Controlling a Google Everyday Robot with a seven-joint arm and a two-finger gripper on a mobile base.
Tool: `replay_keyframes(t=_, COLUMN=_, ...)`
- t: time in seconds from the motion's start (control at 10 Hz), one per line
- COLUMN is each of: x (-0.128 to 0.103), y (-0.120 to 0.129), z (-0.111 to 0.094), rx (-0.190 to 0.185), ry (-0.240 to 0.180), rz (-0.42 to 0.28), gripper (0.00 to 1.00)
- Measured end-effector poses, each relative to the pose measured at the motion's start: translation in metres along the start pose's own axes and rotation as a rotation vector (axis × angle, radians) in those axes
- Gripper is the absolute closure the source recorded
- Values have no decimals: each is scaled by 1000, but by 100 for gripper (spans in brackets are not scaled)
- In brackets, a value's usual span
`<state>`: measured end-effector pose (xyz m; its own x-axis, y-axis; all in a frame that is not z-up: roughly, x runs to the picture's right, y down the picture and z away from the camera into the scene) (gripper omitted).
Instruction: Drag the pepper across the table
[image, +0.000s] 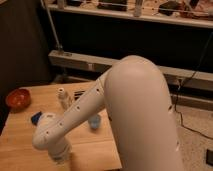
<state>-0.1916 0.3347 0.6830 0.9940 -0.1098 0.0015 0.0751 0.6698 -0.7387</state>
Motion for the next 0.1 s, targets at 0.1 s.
replay_keyframes(t=0.1, x=0, y=0, z=0, rx=0, ry=0, rz=0, gripper=29)
